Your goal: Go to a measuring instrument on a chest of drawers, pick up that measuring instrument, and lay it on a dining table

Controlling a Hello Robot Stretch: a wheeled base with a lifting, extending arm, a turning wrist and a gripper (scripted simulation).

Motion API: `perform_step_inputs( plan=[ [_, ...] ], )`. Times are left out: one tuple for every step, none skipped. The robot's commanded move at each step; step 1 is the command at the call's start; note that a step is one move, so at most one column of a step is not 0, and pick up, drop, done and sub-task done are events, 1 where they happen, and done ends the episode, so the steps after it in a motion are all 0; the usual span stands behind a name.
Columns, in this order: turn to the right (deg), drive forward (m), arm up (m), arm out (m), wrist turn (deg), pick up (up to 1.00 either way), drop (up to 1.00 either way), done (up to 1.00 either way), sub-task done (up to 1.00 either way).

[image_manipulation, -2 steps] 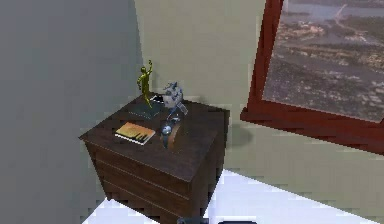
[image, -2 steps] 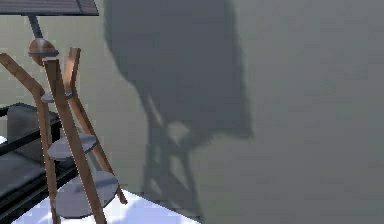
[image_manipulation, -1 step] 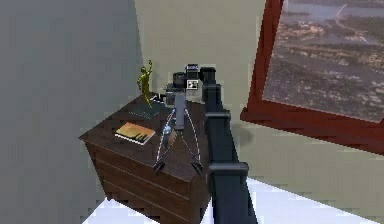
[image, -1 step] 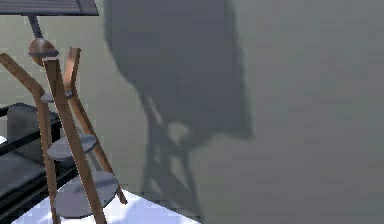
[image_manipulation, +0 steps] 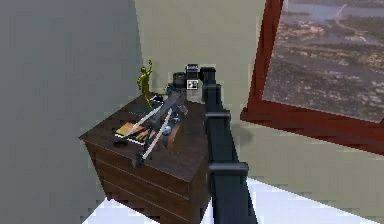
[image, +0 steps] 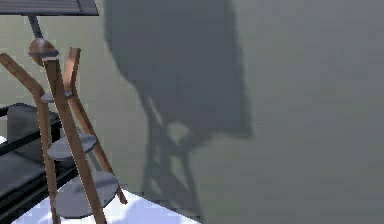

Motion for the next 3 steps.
perform_step_inputs(
  plan=[
    [0.0,0.00,0.00,0.00,45.0,0.00,0.00,0.00,0.00],
    [0.0,0.00,0.00,0.00,45.0,0.00,0.00,0.00,0.00],
    [0.0,0.00,0.00,0.00,27.0,0.00,0.00,0.00,0.00]
  ],
)
